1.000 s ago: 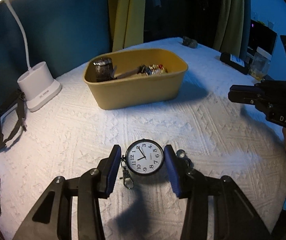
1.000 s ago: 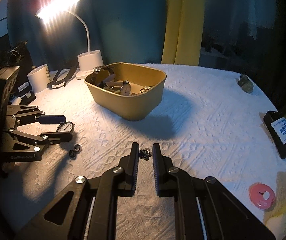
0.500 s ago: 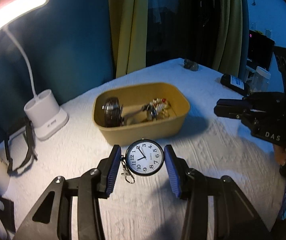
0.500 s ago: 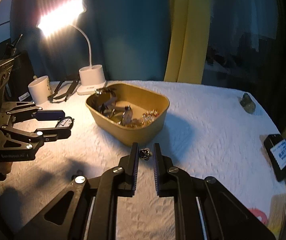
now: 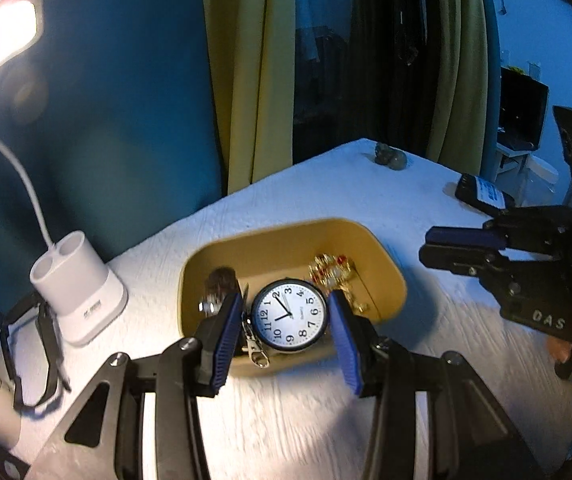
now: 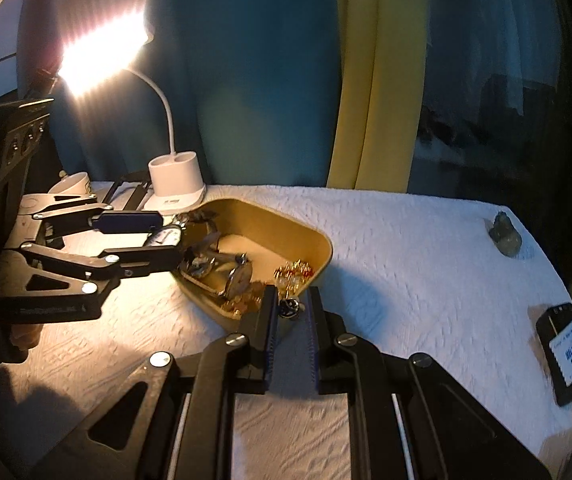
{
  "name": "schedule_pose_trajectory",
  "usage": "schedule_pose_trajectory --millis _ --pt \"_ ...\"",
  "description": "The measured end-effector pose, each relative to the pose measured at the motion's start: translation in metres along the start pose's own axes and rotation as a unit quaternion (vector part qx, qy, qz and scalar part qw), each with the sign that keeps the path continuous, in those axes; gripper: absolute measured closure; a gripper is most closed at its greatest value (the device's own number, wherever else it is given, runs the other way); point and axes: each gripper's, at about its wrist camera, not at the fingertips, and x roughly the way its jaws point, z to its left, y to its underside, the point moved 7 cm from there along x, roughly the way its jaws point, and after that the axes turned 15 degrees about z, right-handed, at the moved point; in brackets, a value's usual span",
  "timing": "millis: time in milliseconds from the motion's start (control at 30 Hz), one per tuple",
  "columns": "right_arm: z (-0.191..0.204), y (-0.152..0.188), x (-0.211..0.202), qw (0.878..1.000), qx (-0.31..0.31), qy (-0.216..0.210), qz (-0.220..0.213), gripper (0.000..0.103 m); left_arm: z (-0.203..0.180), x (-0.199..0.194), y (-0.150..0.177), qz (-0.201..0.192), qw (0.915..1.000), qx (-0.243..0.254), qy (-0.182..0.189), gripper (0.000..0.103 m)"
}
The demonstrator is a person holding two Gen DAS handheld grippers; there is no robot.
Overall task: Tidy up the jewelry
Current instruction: 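Carry the pocket watch into the tray while the right gripper carries the ring there, then open both grippers over the tray and lift them away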
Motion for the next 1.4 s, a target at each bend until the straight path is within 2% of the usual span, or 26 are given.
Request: schedule_pose_trajectory --millis 433,633,767,833,1133,1400 --pt "-0.018 -0.018 0.02 1.0 0.008 0.001 -0.003 0.091 0.012 0.039 -0.033 0.002 0.9999 -0.006 0.009 0.059" --pt "-0.02 -0.022 0.028 1.0 0.007 0.002 0.001 0.091 0.021 0.047 -0.039 0.009 0.9991 -0.032 0.026 0.057" --pt "-0.017 -0.025 0.03 1.0 0.004 0.001 0.0 0.091 0.028 0.036 -0.04 -0.005 0.9988 -0.043 0.025 0.038" --pt "-0.015 -0.028 0.032 1.0 0.002 -0.003 0.0 0.091 0.033 0.025 -0.039 -0.019 0.9987 -0.045 0.017 0.036" --pt "0.0 -0.045 0.049 1.0 -0.003 -0.027 0.003 0.091 0.06 -0.013 -0.014 -0.036 0.9967 -0.072 0.0 0.033" --pt "0.015 -0.058 0.052 1.0 -0.009 -0.018 0.002 0.091 0.078 -0.031 0.025 -0.025 0.9946 -0.1 -0.009 0.032"
